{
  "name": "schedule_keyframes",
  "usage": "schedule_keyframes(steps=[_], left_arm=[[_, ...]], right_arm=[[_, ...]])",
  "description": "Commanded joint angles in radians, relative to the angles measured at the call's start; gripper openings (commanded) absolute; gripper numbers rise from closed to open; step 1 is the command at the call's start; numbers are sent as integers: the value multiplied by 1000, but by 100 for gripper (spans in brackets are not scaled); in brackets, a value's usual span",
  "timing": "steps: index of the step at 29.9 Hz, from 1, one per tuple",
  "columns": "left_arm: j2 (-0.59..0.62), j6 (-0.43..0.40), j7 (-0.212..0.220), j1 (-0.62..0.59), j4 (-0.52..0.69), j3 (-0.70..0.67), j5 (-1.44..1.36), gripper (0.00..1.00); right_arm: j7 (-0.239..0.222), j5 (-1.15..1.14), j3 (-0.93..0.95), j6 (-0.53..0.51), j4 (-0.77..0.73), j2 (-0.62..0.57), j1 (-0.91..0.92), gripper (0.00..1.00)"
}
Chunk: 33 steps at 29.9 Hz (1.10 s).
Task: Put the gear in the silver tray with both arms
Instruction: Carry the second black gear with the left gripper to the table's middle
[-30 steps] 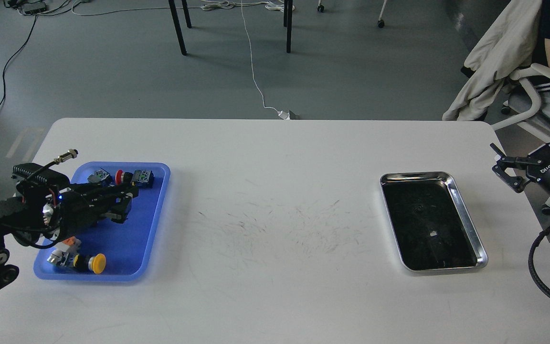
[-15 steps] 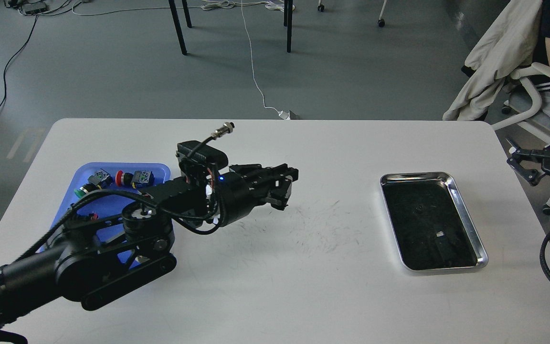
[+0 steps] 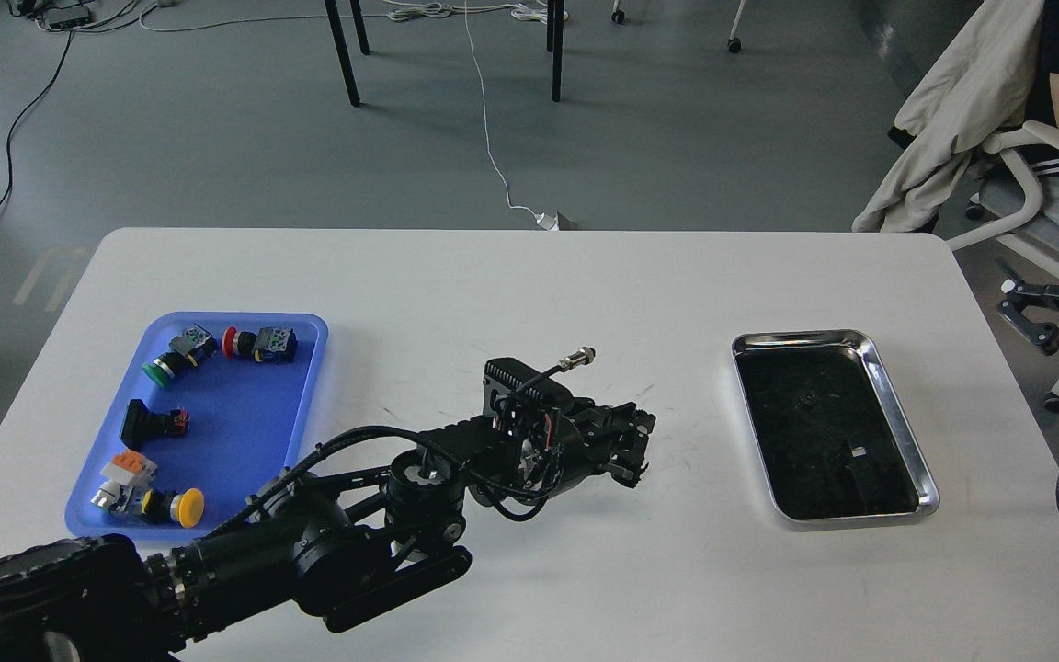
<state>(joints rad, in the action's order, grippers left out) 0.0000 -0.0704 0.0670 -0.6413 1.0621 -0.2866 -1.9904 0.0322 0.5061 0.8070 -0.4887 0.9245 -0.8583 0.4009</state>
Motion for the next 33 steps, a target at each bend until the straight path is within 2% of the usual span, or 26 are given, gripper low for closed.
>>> schedule_keyframes(steps=[1,12,23,27,33], left_arm=[[0,17,-6,0,-34,9,9,10],[0,26,-7,3,-20,18,15,17],[0,31,-7,23,-20,29,15,38],[0,37,-7,25,-22,29,33,52],[0,98,-4,20,-17,21,107,87]], right_arm=[[0,-1,0,0,-1,-5,-1,97],[0,0,0,0,0,-5,-2,97],[0,-1,0,0,2,-4,-2,97],[0,0,0,0,5,-4,-2,97],[0,-3,-3,0,16,-7,10,97]])
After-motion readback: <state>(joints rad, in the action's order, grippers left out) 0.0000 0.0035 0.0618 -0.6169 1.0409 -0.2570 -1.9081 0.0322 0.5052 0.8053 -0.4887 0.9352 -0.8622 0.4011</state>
